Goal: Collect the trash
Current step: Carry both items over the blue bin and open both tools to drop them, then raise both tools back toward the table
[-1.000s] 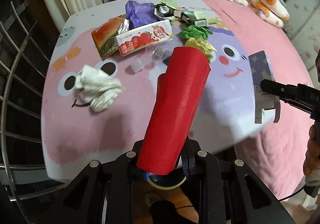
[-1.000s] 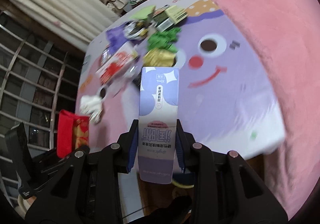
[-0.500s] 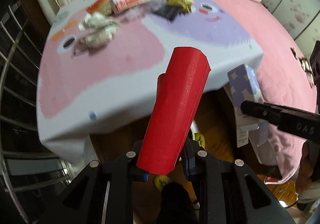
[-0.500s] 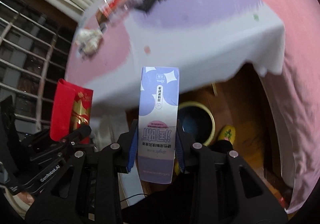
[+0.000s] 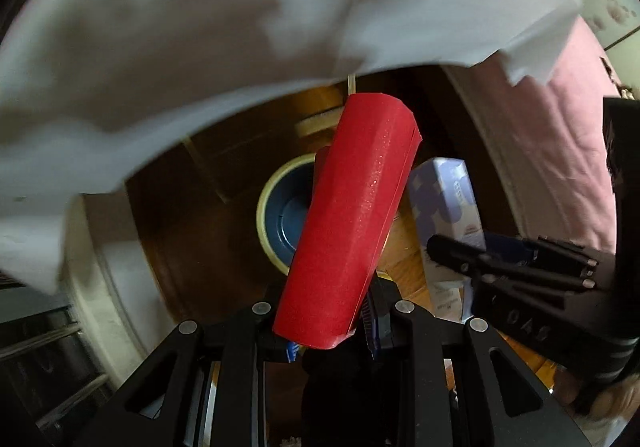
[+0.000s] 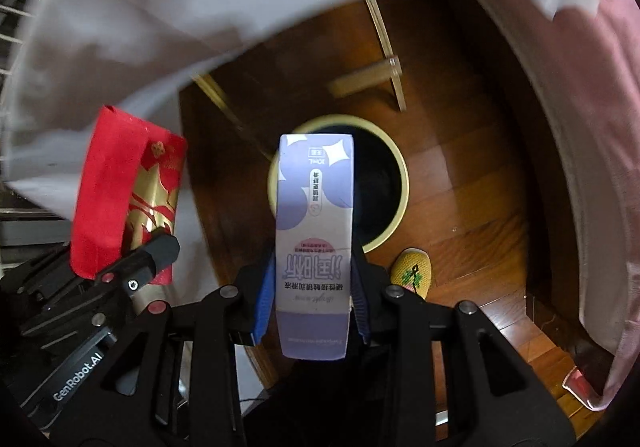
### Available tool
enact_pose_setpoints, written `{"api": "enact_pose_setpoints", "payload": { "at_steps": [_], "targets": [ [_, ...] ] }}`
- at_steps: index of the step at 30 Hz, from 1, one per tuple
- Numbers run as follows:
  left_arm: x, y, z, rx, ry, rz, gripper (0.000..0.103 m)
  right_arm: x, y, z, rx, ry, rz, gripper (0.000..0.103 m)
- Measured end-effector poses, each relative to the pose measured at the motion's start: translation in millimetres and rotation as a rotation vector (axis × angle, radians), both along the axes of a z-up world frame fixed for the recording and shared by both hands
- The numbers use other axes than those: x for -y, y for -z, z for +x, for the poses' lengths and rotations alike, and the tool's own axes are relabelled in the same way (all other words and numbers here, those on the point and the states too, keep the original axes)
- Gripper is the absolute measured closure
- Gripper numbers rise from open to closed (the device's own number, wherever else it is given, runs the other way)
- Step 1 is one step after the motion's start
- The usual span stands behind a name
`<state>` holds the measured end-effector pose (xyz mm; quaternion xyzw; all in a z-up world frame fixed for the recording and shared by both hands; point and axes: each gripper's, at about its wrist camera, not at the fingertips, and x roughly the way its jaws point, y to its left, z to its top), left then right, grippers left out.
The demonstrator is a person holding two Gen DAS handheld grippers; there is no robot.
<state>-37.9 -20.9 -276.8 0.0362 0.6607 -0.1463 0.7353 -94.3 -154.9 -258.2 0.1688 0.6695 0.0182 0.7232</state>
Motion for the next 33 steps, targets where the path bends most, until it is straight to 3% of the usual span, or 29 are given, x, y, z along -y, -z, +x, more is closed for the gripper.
{"api": "enact_pose_setpoints", "payload": {
  "at_steps": [8, 11, 16, 18, 20, 25, 33],
  "targets": [
    [5.7, 90.1, 16.8, 0.016, -0.045, 0.017, 0.075, 4.5, 100.0, 15.8, -0.014, -0.004, 0.008, 0.072],
    [5.8, 116.0, 22.2, 0.02, -0.054, 0.026, 0.065, 6.0, 125.5, 28.5, -0.024, -0.004, 0.012, 0.071],
    [6.3, 145.6, 34.4, 0.013, -0.074, 0.058, 0.052, 15.4, 146.1, 39.0, -0.026, 0.015, 0.004, 0.052],
    [2.7, 152.3, 38.8, 0.005, -0.092, 0.056, 0.038, 19.9, 150.2, 41.3, -0.014, 0.019, 0.002, 0.049],
    [-1.8, 151.0, 40.2, 0.014, -0.107, 0.066, 0.028, 23.5, 150.1, 44.5, 0.001, 0.019, -0.007, 0.047],
    [-14.4, 124.1, 37.1, 0.064, -0.131, 0.074, 0.027, 21.8, 121.2, 45.3, 0.065, -0.005, -0.038, 0.046],
    [-27.6, 32.2, 21.8, 0.144, -0.191, 0.065, 0.025, 12.8, 22.1, 43.7, 0.198, -0.055, -0.028, 0.041]
  ]
}}
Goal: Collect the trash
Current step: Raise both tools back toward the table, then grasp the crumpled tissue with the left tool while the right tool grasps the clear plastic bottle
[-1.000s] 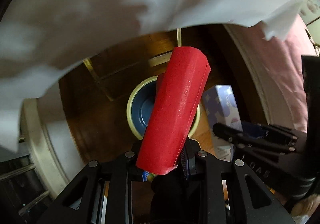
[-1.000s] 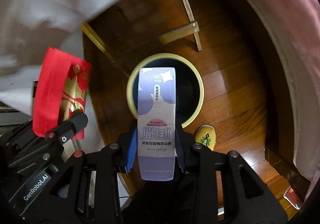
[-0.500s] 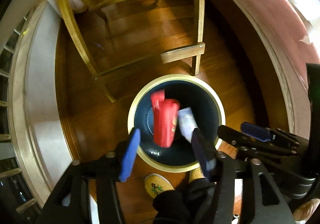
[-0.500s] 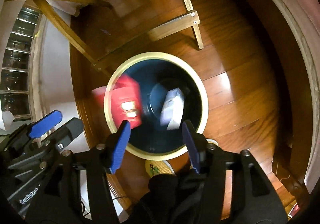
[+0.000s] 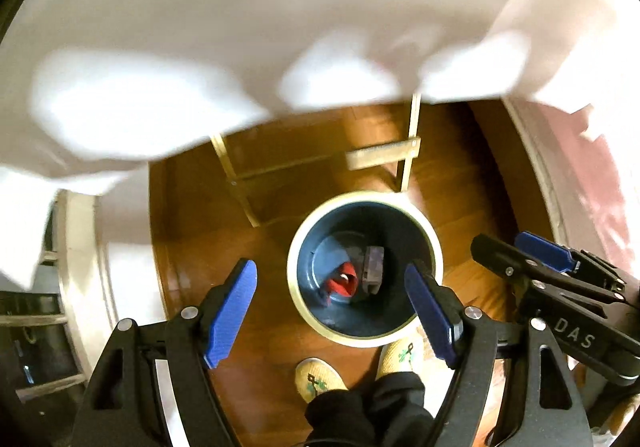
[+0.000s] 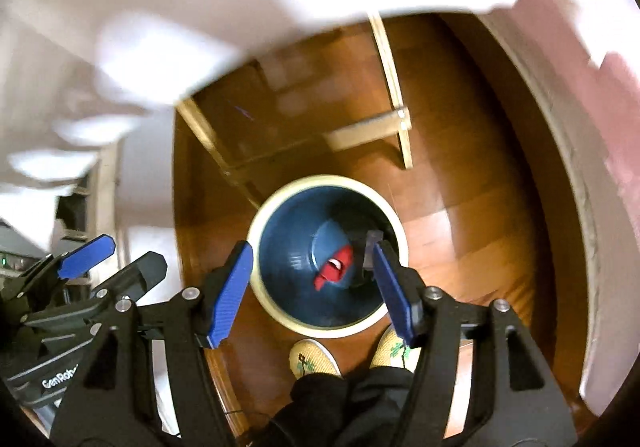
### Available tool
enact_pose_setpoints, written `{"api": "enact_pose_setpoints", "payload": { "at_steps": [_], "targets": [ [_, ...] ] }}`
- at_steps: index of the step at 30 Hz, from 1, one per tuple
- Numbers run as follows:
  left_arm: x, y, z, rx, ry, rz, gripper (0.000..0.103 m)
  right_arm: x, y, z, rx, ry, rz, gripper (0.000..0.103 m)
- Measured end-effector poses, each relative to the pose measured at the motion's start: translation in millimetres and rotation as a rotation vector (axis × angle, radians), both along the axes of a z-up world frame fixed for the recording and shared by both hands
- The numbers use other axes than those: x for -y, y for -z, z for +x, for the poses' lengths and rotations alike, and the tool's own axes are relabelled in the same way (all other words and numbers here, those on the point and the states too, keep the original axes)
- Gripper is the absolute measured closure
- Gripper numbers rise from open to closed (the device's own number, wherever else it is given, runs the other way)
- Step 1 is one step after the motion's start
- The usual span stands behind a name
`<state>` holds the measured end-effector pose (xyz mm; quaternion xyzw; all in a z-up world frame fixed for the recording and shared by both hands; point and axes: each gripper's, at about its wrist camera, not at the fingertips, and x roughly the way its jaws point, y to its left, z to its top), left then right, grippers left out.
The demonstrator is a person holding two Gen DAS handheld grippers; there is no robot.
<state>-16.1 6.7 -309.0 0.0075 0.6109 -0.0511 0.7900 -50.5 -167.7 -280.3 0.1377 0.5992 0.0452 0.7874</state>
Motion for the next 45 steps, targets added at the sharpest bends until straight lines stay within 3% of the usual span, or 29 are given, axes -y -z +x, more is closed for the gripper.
{"api": "enact_pose_setpoints", "payload": {
  "at_steps": [5, 15, 19, 25, 30, 34, 37, 45],
  "targets": [
    [-9.9, -78.2, -10.9, 0.025, -0.022, -0.012, 0.025, -6.3, -69.4, -4.0, 0.032, -0.078, 0.035, 0.04],
    [-6.9, -243.0, -21.4, 0.213, -0.105, 0.076, 0.027, -14.7, -222.9, -7.3, 0.141, -0.252, 0.035, 0.04],
    [-10.6, -293.0, -16.5, 0.266, -0.159, 0.072, 0.033, -9.5, -280.9, 4.1, 0.218, -0.282, 0.033, 0.04],
    [-9.8, -352.7, -0.6, 0.353, -0.209, 0.075, 0.035, -14.2, -340.7, 24.5, 0.337, -0.342, 0.033, 0.04],
    [-28.2, -380.4, 22.7, 0.351, -0.276, 0.048, 0.035, -27.1, -364.7, 45.2, 0.377, -0.385, 0.049, 0.04],
    [-49.6, -383.4, 47.3, 0.313, -0.318, -0.001, 0.035, -32.0, -370.8, 75.8, 0.373, -0.363, 0.069, 0.04],
    [-68.0, -370.8, 73.9, 0.267, -0.336, -0.055, 0.035, -37.9, -367.8, 105.3, 0.354, -0.347, 0.077, 0.04],
    [-117.9, -321.7, 167.2, 0.178, -0.363, -0.105, 0.035, -55.1, -328.3, 184.7, 0.261, -0.24, 0.108, 0.041]
  ]
}}
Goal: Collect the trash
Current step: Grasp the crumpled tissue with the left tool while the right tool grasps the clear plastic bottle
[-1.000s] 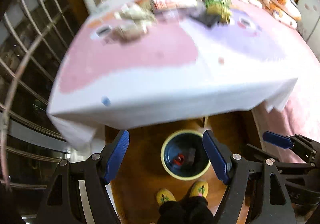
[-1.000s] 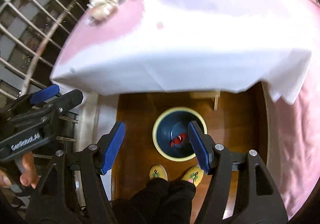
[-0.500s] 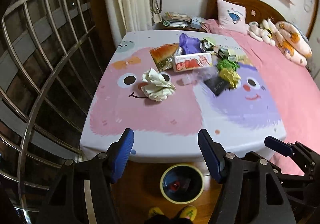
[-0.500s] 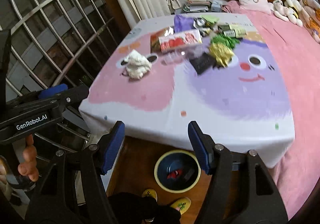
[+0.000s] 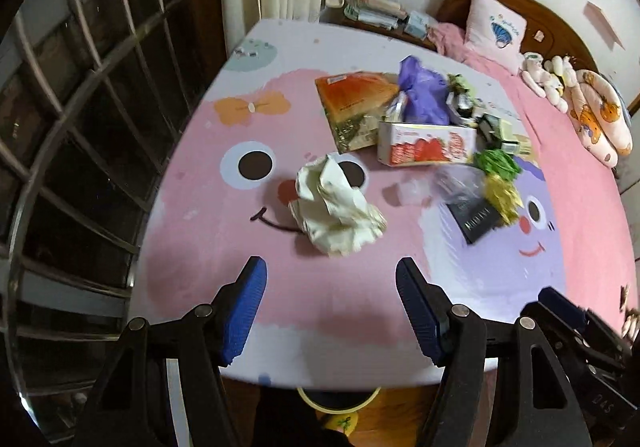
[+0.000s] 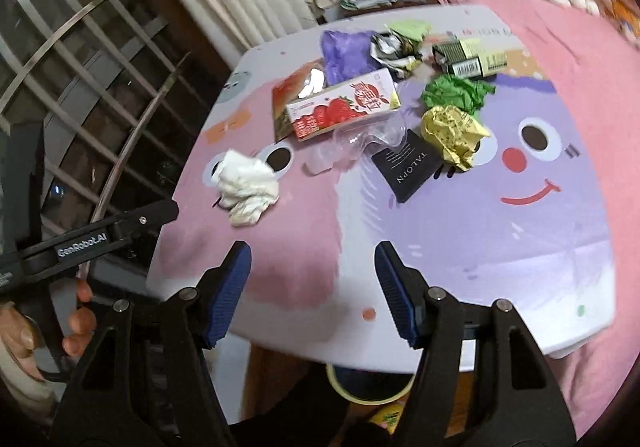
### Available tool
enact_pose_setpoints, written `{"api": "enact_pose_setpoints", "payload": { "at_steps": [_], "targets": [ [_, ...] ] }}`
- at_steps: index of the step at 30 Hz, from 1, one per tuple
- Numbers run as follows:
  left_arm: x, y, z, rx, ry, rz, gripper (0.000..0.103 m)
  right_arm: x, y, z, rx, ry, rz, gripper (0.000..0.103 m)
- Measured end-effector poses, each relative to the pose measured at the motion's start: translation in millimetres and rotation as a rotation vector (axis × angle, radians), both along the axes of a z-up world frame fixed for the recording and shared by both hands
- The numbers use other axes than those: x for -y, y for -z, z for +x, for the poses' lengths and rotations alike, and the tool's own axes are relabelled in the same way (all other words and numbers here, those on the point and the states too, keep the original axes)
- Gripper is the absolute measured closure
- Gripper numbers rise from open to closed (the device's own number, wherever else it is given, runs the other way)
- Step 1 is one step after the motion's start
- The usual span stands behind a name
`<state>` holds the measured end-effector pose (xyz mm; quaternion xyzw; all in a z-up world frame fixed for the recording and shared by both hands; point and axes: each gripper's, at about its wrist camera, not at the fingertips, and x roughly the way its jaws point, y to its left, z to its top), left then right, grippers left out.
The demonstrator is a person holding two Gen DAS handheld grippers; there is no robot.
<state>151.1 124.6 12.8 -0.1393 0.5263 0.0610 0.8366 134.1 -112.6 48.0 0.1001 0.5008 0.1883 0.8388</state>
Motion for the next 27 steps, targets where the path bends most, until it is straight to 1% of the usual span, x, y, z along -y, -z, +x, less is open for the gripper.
{"api": "enact_pose_setpoints", "payload": {
  "at_steps": [3, 7, 10, 13, 16, 20, 22, 24, 25, 27],
  "targets": [
    [-15.8, 21.0, 33.4, -0.046, -0.002, -0.037, 0.035, -6.0, 17.7, 28.1, -0.059, 0.065, 0.026, 0.041],
    [-32.6, 47.7, 72.8, -0.11, 0.012, -0.079, 0.035, -13.5, 37.4, 66.8, -0.107, 0.154, 0.04, 0.041],
    [-39.1, 68.0, 96.2, -0.156, 0.031, -0.108, 0.035, -13.5, 53.6, 96.7, -0.161, 0.242, 0.079, 0.041],
    [-40.3, 82.3, 112.7, -0.192, 0.059, -0.133, 0.035, -13.7, 72.2, 123.5, -0.217, 0.329, 0.122, 0.041],
    [-35.5, 95.4, 126.8, -0.228, 0.094, -0.15, 0.035, -14.8, 83.2, 141.0, -0.246, 0.389, 0.149, 0.041],
    [-28.9, 108.2, 135.8, -0.269, 0.137, -0.165, 0.035, -17.2, 97.2, 159.1, -0.281, 0.461, 0.171, 0.041],
    [-26.3, 113.4, 138.6, -0.283, 0.155, -0.165, 0.035, -19.2, 103.2, 164.8, -0.288, 0.489, 0.171, 0.045],
    [-23.7, 117.4, 140.7, -0.294, 0.178, -0.174, 0.035, -21.0, 106.8, 168.4, -0.291, 0.503, 0.167, 0.063],
    [-22.9, 118.4, 140.6, -0.298, 0.184, -0.177, 0.035, -22.6, 109.0, 169.9, -0.296, 0.505, 0.162, 0.066],
    [-19.6, 120.4, 141.1, -0.307, 0.201, -0.183, 0.035, -26.4, 113.0, 172.4, -0.295, 0.507, 0.175, 0.068]
  ]
}}
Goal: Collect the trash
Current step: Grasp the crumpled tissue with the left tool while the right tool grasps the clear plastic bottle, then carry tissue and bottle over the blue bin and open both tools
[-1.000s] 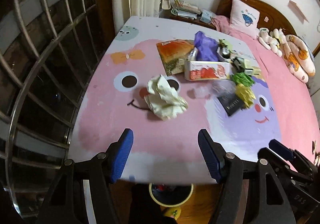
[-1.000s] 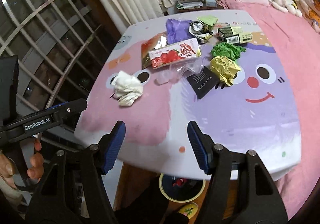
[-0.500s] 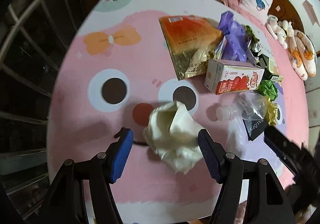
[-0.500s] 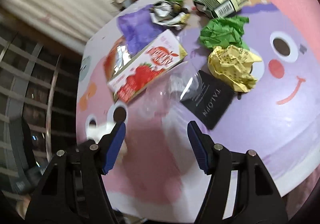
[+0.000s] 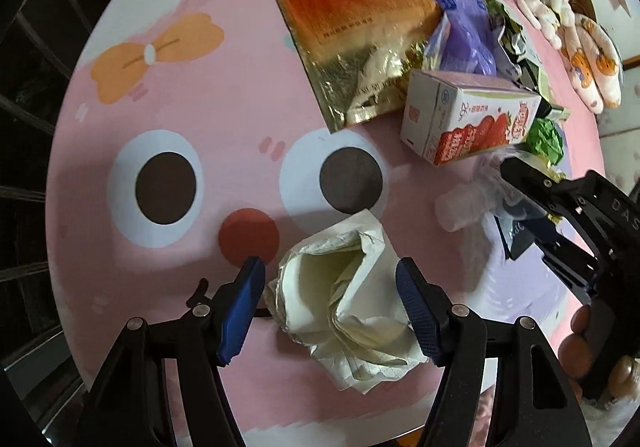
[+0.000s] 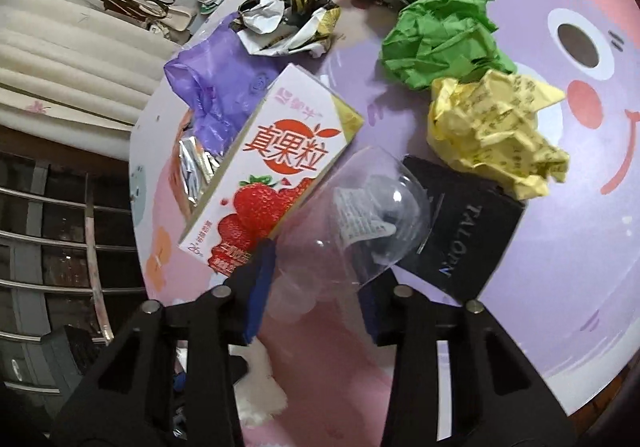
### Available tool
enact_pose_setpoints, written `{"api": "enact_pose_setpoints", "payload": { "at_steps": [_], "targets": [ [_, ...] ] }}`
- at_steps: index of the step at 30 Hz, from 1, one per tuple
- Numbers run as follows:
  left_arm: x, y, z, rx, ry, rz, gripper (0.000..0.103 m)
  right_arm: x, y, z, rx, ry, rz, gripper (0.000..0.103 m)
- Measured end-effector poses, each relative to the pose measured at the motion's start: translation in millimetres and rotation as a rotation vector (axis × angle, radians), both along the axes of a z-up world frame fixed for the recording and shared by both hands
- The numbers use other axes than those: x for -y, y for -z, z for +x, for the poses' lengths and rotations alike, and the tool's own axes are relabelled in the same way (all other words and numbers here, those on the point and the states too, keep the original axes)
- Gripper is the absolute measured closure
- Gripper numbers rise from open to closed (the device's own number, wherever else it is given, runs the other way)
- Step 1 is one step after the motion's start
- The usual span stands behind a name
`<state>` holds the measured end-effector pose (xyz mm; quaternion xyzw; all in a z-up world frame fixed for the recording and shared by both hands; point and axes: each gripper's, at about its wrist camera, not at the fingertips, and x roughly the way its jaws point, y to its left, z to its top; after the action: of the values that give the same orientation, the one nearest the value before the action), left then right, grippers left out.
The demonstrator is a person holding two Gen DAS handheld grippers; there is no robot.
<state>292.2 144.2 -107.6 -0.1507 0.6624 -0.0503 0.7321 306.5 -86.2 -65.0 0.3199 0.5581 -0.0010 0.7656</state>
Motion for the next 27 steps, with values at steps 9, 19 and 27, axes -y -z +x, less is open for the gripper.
{"api": "enact_pose_setpoints", "payload": {
  "at_steps": [9, 19, 27],
  "targets": [
    [25.3, -6.3, -1.6, 0.038, 0.137, 0.049, 0.059, -10.2, -5.5, -13.6, 0.024, -0.053, -0.043, 0.074],
    [38.8, -41.9, -20.9, 0.196, 0.151, 0.059, 0.061, -4.6, -43.4, -59.8, 0.083, -0.143, -0.079, 0.074],
    [47.8, -99.8, -79.9, 0.397, 0.117, 0.115, 0.061, 12.0, -76.0, -126.1, 0.152, -0.287, -0.108, 0.074]
  ]
}}
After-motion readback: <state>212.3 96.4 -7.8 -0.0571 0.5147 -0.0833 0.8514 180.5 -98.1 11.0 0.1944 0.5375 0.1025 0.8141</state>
